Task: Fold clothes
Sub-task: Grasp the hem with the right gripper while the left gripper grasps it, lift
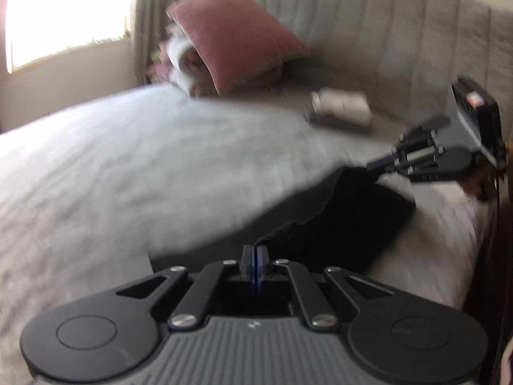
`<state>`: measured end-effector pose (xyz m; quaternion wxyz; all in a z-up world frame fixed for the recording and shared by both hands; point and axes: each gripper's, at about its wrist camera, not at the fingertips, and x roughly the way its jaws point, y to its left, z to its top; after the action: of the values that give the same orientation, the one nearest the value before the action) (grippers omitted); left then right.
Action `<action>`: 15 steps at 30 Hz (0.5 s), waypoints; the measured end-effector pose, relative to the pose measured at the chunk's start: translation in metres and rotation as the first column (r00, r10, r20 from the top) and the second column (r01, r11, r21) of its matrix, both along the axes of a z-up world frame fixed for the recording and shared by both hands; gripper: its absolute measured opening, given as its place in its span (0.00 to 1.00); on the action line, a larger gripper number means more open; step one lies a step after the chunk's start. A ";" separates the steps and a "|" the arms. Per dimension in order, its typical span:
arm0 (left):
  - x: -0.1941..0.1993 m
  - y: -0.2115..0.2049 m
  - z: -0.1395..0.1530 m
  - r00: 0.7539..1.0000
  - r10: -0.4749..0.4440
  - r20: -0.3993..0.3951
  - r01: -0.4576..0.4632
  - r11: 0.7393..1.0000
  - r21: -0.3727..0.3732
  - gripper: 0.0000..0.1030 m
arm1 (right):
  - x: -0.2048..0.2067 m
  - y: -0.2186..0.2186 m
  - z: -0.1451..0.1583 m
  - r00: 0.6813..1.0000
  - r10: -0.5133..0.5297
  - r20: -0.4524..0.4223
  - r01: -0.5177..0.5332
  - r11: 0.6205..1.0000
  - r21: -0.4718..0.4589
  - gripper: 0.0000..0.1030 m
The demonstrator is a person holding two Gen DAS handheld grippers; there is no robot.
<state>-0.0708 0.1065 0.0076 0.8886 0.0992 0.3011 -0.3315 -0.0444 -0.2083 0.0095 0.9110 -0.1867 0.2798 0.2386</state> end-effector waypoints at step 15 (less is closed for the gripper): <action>0.002 0.049 -0.013 0.992 0.087 -0.095 -0.108 0.964 -0.242 0.20 | -0.006 -0.051 -0.015 0.981 -0.067 -0.184 0.122 0.944 0.307 0.58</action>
<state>-0.0691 0.1558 -0.0049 0.8959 -0.0408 0.2989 -0.3260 -0.0504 -0.2589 -0.0052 0.9122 -0.0033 0.3236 0.2514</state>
